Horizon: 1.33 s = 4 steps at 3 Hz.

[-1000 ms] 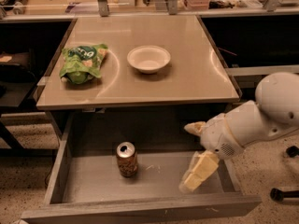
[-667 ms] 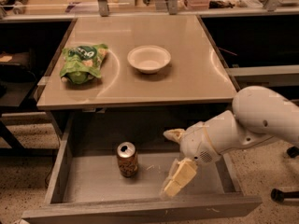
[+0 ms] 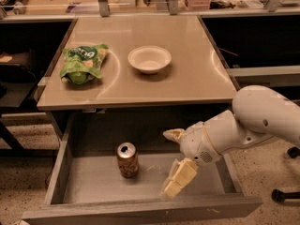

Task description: Pick orange can from top drawer and place on counter

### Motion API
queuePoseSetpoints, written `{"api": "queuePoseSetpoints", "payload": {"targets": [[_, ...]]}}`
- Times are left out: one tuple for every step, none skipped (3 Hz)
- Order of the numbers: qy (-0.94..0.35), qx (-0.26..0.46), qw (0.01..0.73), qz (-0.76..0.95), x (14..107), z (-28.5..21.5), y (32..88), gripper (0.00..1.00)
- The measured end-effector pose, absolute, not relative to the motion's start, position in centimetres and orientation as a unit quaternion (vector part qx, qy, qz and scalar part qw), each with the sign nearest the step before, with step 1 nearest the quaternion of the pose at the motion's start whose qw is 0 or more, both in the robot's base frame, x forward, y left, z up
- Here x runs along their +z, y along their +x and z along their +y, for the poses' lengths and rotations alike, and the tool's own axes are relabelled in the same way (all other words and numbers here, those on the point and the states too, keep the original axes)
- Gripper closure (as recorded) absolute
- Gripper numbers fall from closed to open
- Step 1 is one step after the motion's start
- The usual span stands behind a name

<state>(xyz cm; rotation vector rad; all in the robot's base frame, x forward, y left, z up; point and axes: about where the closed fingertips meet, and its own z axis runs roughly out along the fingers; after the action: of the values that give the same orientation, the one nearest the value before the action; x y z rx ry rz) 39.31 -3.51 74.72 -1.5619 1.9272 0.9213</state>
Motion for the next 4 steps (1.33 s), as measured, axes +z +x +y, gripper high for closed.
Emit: {"api": "queuePoseSetpoints", "payload": {"targets": [[-0.568, 0.333, 0.268, 0.703, 73.3, -2.0, 40.9, 0.0], [-0.552, 0.319, 0.323, 0.699, 69.3, 0.1, 45.5, 0.0], [-0.551, 0.319, 0.325, 0.7, 69.2, 0.1, 45.7, 0.0], [-0.556, 0.305, 0.326, 0.701, 68.0, 0.6, 45.5, 0.0]]}}
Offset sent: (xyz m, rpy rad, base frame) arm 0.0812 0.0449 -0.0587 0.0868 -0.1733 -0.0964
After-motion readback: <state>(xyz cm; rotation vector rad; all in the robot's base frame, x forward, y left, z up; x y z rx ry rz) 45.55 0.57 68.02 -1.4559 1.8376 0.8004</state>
